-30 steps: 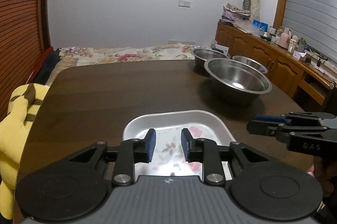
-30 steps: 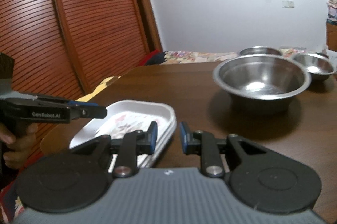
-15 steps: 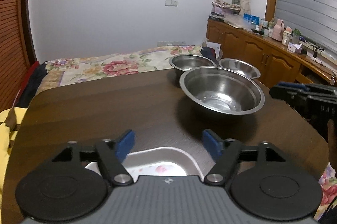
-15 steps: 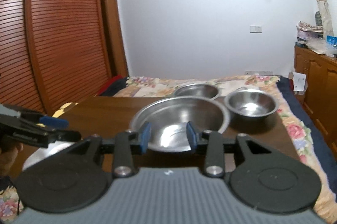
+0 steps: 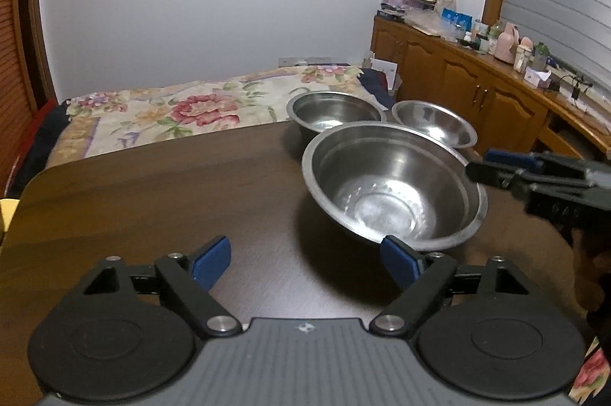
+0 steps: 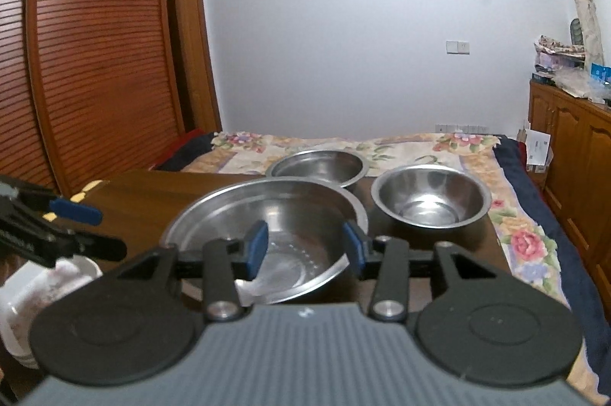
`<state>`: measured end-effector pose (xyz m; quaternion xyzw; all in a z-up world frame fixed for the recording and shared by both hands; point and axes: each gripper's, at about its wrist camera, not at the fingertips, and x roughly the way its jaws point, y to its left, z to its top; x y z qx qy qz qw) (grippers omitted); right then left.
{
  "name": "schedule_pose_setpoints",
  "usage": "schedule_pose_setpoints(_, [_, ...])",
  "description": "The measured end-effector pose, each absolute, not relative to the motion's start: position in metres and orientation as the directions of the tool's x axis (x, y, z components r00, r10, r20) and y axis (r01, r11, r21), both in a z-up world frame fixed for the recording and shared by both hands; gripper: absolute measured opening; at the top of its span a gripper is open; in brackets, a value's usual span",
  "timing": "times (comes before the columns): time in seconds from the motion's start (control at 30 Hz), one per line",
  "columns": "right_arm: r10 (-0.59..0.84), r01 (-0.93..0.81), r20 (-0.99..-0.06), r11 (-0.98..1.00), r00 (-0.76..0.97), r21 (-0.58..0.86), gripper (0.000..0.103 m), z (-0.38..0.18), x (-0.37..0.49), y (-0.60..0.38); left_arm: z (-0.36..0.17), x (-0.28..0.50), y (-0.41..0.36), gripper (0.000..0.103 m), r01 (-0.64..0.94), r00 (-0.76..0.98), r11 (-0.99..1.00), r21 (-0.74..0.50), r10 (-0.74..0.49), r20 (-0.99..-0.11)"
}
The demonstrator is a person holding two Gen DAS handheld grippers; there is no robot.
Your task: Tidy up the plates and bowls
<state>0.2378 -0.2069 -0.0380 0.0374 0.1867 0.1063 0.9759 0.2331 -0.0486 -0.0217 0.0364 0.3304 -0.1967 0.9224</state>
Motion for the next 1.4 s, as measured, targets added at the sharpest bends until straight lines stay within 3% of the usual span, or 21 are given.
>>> schedule_pose_setpoints(0.17, [0.219,-0.180,-0.376,0.974,0.900,0.136,0.045,-0.042,0.250,-0.216,-0.017,0.247,-0.062,0.086,0.395,0.714,0.917,-0.049,-0.340,-0.612])
schedule_pose_setpoints(0.5, [0.223,-0.159,-0.418,0.970,0.881,0.182,0.045,-0.050,0.263,-0.222,-0.025,0.273,-0.077,0.063,0.400,0.688,0.913,-0.078,-0.355,-0.633])
schedule_pose_setpoints(0.87, [0.268,-0.180,-0.444,0.957,0.855,0.229,0.045,-0.055,0.272,-0.219,-0.039,0.288,-0.083,0.049,0.397,0.661,0.912,-0.107,-0.365,-0.655])
schedule_pose_setpoints(0.93, [0.273,-0.184,-0.447,0.955,0.852,0.232,0.045,-0.055,0.273,-0.218,-0.041,0.290,-0.083,0.042,0.395,0.660,0.912,-0.110,-0.365,-0.656])
schedule_pose_setpoints(0.97, [0.272,-0.183,-0.448,0.955,0.852,0.232,0.045,-0.055,0.273,-0.218,-0.042,0.290,-0.084,0.029,0.396,0.658,0.911,-0.113,-0.368,-0.657])
schedule_pose_setpoints(1.0, [0.272,-0.183,-0.448,0.955,0.852,0.233,0.045,-0.055,0.274,-0.217,-0.043,0.291,-0.084,0.024,0.392,0.655,0.913,-0.115,-0.365,-0.662])
schedule_pose_setpoints(1.1, [0.276,-0.186,-0.450,0.954,0.849,0.235,0.044,-0.055,0.275,-0.217,-0.043,0.291,-0.082,0.023,0.386,0.654,0.914,-0.121,-0.364,-0.663])
schedule_pose_setpoints(1.23, [0.270,-0.177,-0.456,0.956,0.848,0.236,0.035,-0.054,0.276,-0.218,-0.040,0.287,-0.080,0.023,0.386,0.651,0.915,-0.122,-0.363,-0.666])
schedule_pose_setpoints(1.4, [0.282,-0.185,-0.439,0.950,0.853,0.251,0.035,-0.049,0.265,-0.216,-0.031,0.276,-0.076,0.023,0.392,0.660,0.912,-0.120,-0.370,-0.654])
